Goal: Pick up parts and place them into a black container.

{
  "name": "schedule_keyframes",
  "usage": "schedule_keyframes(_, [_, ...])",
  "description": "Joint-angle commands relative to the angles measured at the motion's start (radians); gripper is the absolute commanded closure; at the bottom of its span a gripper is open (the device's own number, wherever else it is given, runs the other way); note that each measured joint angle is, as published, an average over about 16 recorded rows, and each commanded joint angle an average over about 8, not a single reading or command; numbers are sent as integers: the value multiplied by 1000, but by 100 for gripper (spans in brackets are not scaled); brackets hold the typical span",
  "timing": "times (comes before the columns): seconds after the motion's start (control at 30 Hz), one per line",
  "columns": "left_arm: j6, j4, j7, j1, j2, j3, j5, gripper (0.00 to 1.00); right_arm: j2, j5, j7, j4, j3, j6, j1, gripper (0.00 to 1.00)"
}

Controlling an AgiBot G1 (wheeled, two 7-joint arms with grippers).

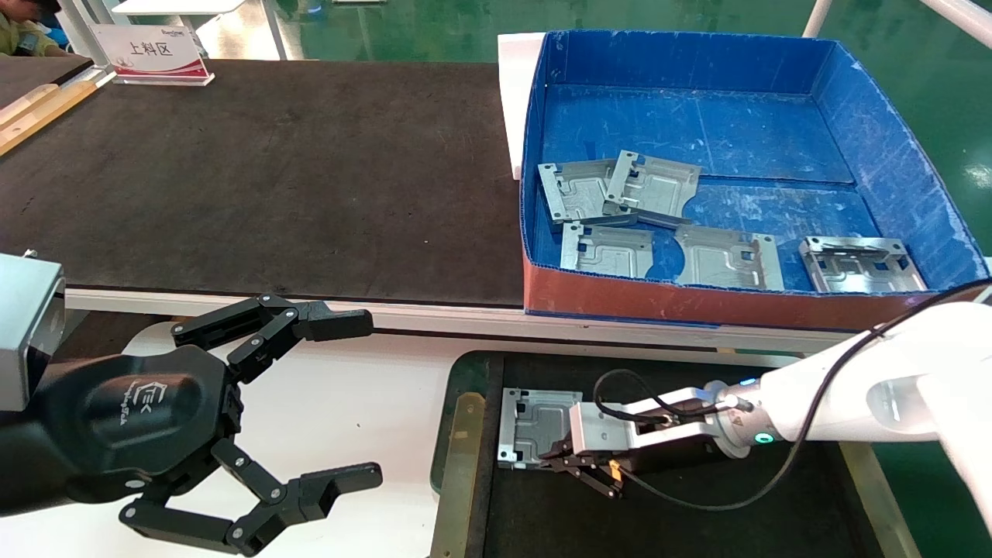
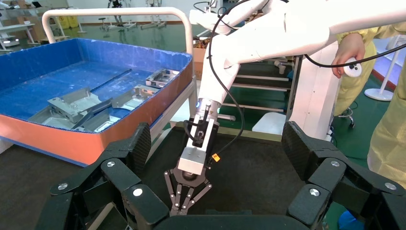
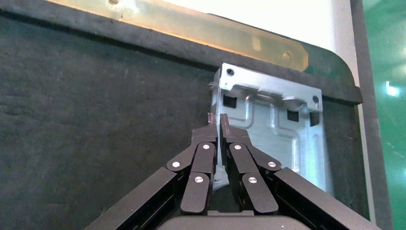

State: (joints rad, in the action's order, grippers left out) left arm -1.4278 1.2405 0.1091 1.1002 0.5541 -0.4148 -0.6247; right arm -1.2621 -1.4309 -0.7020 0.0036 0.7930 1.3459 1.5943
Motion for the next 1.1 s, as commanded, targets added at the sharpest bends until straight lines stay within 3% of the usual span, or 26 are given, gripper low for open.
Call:
schedule_keyframes(0.03, [0,0,0,0,0,0,0,0,2,-2,-5,1,1,-4,-1,0])
schedule_keyframes(0.23, [0,0,0,0,0,0,0,0,21,1,-14,6,0,31,16,0])
schedule_keyframes(0.6, [0,0,0,0,0,0,0,0,75,32,27,24,-19,246,91,0])
schedule_keyframes(0.87, [0,0,0,0,0,0,0,0,133,108,82,99,-47,260,126,0])
schedule_keyframes(1.1, [0,0,0,0,0,0,0,0,211,240,186,267,-51,264,109,0])
